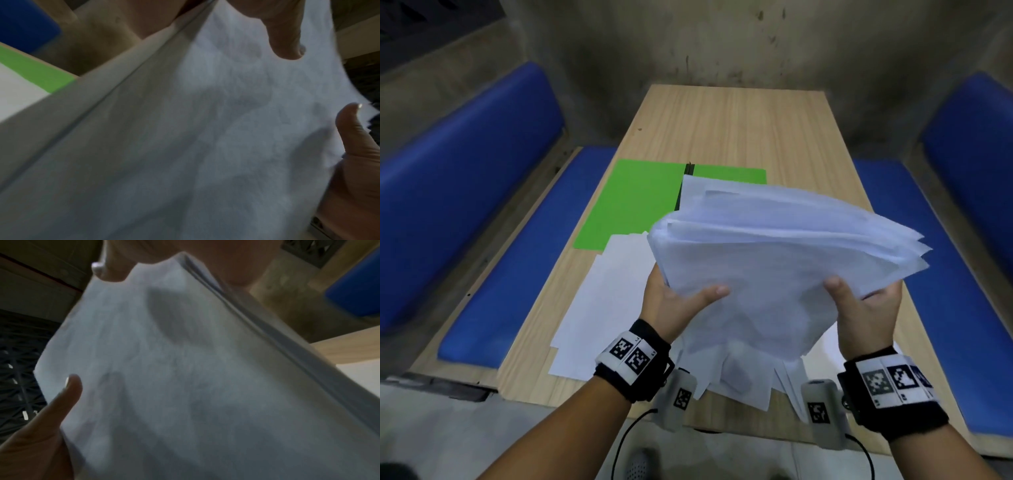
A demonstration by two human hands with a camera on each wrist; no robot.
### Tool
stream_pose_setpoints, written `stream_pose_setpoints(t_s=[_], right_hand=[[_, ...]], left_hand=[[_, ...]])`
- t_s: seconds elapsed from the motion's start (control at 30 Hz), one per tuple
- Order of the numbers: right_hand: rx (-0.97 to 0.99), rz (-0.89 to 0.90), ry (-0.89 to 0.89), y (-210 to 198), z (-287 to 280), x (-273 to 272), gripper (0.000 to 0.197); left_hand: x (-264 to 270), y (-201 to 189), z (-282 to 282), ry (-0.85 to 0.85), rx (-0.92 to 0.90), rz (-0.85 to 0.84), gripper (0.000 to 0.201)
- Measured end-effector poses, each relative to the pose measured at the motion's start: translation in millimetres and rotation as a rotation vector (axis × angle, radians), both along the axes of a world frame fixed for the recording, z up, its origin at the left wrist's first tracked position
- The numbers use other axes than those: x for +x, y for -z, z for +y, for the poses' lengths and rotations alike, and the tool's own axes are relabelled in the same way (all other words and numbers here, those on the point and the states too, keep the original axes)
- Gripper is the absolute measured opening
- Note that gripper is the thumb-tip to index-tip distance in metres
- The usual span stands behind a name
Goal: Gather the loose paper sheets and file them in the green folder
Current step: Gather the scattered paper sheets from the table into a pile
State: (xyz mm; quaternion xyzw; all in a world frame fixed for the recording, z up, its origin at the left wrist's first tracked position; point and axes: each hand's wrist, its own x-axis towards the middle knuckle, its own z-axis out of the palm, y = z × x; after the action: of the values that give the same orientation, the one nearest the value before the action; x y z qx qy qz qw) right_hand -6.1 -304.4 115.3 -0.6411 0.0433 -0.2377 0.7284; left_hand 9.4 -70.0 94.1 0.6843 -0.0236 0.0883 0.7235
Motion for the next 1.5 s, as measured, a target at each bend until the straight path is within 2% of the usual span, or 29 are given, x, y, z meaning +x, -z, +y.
stream_pose_setpoints(t_s=[0.1, 0.23, 0.3, 0.37, 0.4, 0.47, 0.57, 0.67, 0.77, 0.83, 0.9, 0.97, 1.03, 1.1, 1.17, 1.23, 1.33, 1.4, 1.47, 1.5], right_hand=[[-0.055, 0.110, -0.017, 9.5, -3.3, 4.4, 0.043], [-0.317, 0.417, -0.231, 46.8, 5.8, -3.1, 0.032], [-0.347, 0.498, -0.189, 59.9, 3.6, -6.1, 0.011], [-0.346, 0.542, -0.070, 68.2, 1.7, -3.0, 0.026], [-0.305, 0.557, -0.026, 72.3, -0.8, 0.2, 0.031], [-0.220, 0.566, 0.052, 76.9, -6.2, 6.6, 0.028], [-0.135, 0.636, 0.160, 85.9, -17.3, 11.0, 0.033], [-0.128, 0.733, 0.153, 95.3, -24.4, 6.1, 0.028], [-0.145, 0.858, 0.130, 107.5, -26.9, -3.0, 0.032], [-0.166, 0.940, 0.099, 115.2, -26.5, -6.3, 0.036], [-0.194, 0.988, 0.081, 120.7, -25.8, -5.5, 0.036], [-0.221, 1.005, 0.067, 123.4, -26.8, -4.0, 0.035], [-0.223, 1.017, 0.065, 126.0, -29.9, -2.2, 0.036], [-0.214, 1.035, 0.067, 128.5, -33.4, -2.1, 0.039], [-0.206, 1.048, 0.074, 131.1, -35.4, -0.9, 0.045], [-0.177, 1.067, 0.080, 135.1, -38.6, 1.0, 0.052], [-0.139, 1.108, 0.080, 137.6, -43.1, 2.9, 0.065], [-0.103, 1.116, 0.086, 141.0, -48.3, 4.3, 0.073], [-0.101, 1.136, 0.084, 141.3, -49.1, 4.2, 0.076], [-0.107, 1.136, 0.084, 144.9, -49.9, 5.1, 0.076]], left_hand=[[3.2, 8.9, -0.4, 0.027, 0.008, 0.052, 0.066], [4.8, 40.5, 6.8, 0.013, 0.171, 0.171, 0.052], [5.0, 50.0, 9.8, 0.059, 0.226, 0.190, 0.048], [4.2, 51.0, 15.0, 0.149, 0.306, 0.171, 0.048], [4.5, 54.6, 21.1, 0.182, 0.405, 0.142, 0.051], [7.7, 71.9, 42.8, 0.111, 0.655, 0.166, 0.065], [14.6, 93.7, 86.7, -0.192, 0.901, 0.559, 0.075], [15.3, 106.1, 121.5, -0.179, 1.052, 0.832, 0.100], [16.5, 108.3, 134.0, -0.146, 1.172, 0.899, 0.117], [20.0, 105.3, 134.8, -0.160, 1.130, 0.893, 0.121], [24.9, 99.3, 135.0, -0.167, 1.012, 0.891, 0.119], [26.5, 94.3, 133.0, -0.165, 0.945, 0.874, 0.099], [25.6, 91.4, 130.8, -0.205, 0.887, 0.823, 0.062], [18.9, 83.0, 122.7, -0.298, 0.658, 0.793, 0.035], [5.8, 83.4, 115.7, -0.391, 0.268, 0.778, 0.024], [-9.9, 90.1, 106.8, -0.449, -0.026, 0.788, 0.031], [-33.2, 109.6, 97.1, -0.574, -0.215, 0.921, 0.062], [-44.2, 118.1, 91.3, -0.573, -0.128, 1.063, 0.079], [-47.8, 125.8, 87.7, -0.530, 0.067, 1.141, 0.082], [-47.2, 124.9, 85.1, -0.534, 0.095, 1.149, 0.082]])
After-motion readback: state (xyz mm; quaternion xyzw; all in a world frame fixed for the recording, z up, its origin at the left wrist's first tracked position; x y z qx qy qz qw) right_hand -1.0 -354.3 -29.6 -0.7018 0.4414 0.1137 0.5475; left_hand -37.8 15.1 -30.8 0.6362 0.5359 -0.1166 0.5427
